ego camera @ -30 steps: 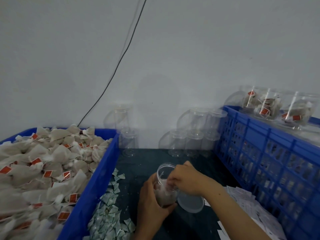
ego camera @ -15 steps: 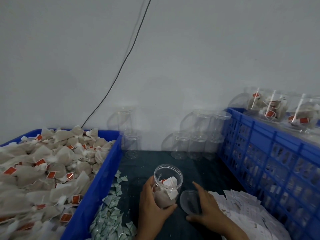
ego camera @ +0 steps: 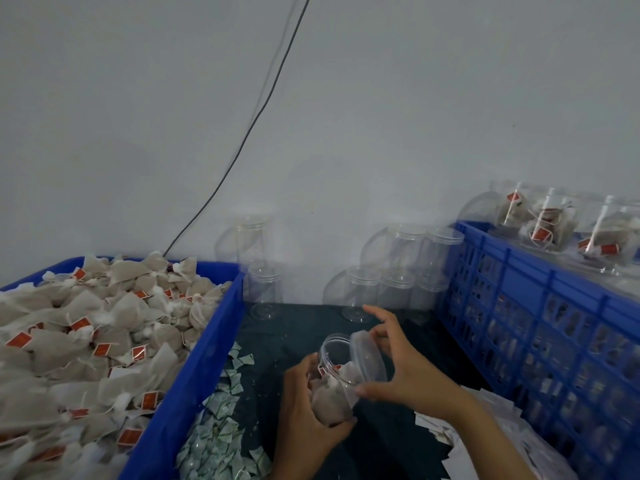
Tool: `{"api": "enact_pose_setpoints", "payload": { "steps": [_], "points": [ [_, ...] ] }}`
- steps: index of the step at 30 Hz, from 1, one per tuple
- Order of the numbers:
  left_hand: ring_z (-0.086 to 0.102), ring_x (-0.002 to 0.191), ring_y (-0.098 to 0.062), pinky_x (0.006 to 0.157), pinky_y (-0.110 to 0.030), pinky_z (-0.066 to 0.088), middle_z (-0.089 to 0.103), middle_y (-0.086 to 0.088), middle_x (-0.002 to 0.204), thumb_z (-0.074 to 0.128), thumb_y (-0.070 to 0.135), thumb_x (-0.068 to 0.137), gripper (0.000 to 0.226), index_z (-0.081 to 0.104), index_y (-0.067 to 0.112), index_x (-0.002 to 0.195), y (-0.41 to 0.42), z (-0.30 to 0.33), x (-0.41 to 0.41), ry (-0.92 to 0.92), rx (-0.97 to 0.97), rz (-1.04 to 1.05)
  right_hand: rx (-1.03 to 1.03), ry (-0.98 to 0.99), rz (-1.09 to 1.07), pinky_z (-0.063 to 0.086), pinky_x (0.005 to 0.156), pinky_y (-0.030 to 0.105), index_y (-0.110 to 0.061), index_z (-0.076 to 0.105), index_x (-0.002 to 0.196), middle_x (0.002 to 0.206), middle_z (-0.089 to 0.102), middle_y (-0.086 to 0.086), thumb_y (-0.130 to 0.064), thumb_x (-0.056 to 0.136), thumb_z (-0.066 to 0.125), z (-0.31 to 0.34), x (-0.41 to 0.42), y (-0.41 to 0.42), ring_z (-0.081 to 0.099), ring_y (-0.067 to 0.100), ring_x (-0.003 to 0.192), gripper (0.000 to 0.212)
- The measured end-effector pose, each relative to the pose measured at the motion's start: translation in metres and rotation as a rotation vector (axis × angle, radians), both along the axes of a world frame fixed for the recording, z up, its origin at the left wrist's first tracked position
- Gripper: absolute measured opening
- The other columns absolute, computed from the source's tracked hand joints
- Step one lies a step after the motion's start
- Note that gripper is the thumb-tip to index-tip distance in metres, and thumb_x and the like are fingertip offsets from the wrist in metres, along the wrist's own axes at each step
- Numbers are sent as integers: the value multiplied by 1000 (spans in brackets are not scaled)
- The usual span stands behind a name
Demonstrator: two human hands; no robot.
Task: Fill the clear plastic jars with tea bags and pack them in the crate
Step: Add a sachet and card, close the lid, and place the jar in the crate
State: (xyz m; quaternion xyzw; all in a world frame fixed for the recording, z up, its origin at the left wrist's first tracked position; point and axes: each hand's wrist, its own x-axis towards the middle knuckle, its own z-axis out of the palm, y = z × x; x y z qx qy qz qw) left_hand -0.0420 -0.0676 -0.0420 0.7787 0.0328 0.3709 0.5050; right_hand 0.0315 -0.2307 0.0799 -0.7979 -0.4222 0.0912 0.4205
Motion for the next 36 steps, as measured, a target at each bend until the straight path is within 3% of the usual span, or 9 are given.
{"api": "enact_pose_setpoints", "payload": {
  "steps": [5, 9, 12, 18, 21, 24, 26, 31, 36],
  "points": [
    [47, 114, 7, 86, -17, 50, 36, 22, 129, 88, 36, 45, 107, 31, 48, 135, -1, 3, -3, 48, 9, -28, 50, -97, -38, 42, 94, 15, -56, 32, 131, 126, 32, -19, -44, 85, 68, -15, -9, 25, 40, 1, 122, 60],
    [48, 115, 11, 83, -7, 46, 42, 15, 131, 90, 28, 46, 108, 34, 46, 136, 1, 3, -2, 49, -60, -82, -67, -220, -112, 41, 101, 30, -61, 32, 132, 125, 33, -15, -56, 84, 61, -18, -10, 36, 36, 6, 120, 56],
    [51, 118, 1, 86, -16, 50, 45, 7, 134, 92, 26, 41, 115, 33, 42, 139, 1, 3, 1, 28, -141, -101, 4, -248, -187, 45, 98, 31, -61, 40, 126, 119, 37, -13, -50, 83, 64, -15, -10, 37, 41, 8, 115, 51],
    [60, 103, -33, 72, -48, 58, 51, -15, 132, 95, 30, 12, 125, 46, 36, 126, 8, 25, 4, 3, -951, -397, 316, -70, -301, 36, 79, -3, -42, 46, 135, 116, 45, -7, -40, 84, 67, -18, -10, 39, 44, -11, 106, 55],
    [61, 93, -38, 52, -45, 57, 53, -22, 126, 96, 33, 26, 99, 54, 22, 115, 3, 32, 4, 27, -1067, -374, 334, -60, -267, 30, 83, -5, -47, 40, 136, 120, 45, -7, -55, 78, 59, -28, -15, 40, 37, -22, 106, 62],
    [65, 87, -36, 58, -41, 57, 61, -22, 122, 82, 43, 60, 69, 55, 19, 119, 3, 33, -3, 182, -1143, -352, 335, -138, -190, 33, 89, 1, -57, 38, 132, 120, 39, -15, -71, 77, 55, -32, -18, 40, 38, -15, 111, 59],
    [65, 76, -33, 55, -36, 53, 68, -22, 108, 74, 52, 65, 68, 61, 16, 121, 7, 31, -12, 303, -1217, -502, 305, -191, -123, 38, 91, 8, -61, 43, 130, 126, 36, -20, -76, 74, 54, -28, -18, 36, 39, -8, 118, 60],
    [60, 72, -37, 58, -37, 50, 60, -30, 106, 55, 65, 78, 76, 67, 1, 117, 15, 31, -17, 497, -1405, -860, 170, -171, 51, 40, 100, 20, -54, 50, 129, 132, 37, -19, -65, 78, 61, -11, -6, 21, 40, 3, 126, 52],
    [62, 62, -37, 49, -35, 52, 60, -32, 100, 51, 61, 79, 78, 57, 3, 131, 17, 32, -16, 534, -1448, -1008, 228, 21, 98, 43, 94, 15, -44, 58, 127, 121, 47, -3, -41, 85, 65, -14, 1, 15, 51, 7, 115, 43]
  ]
}}
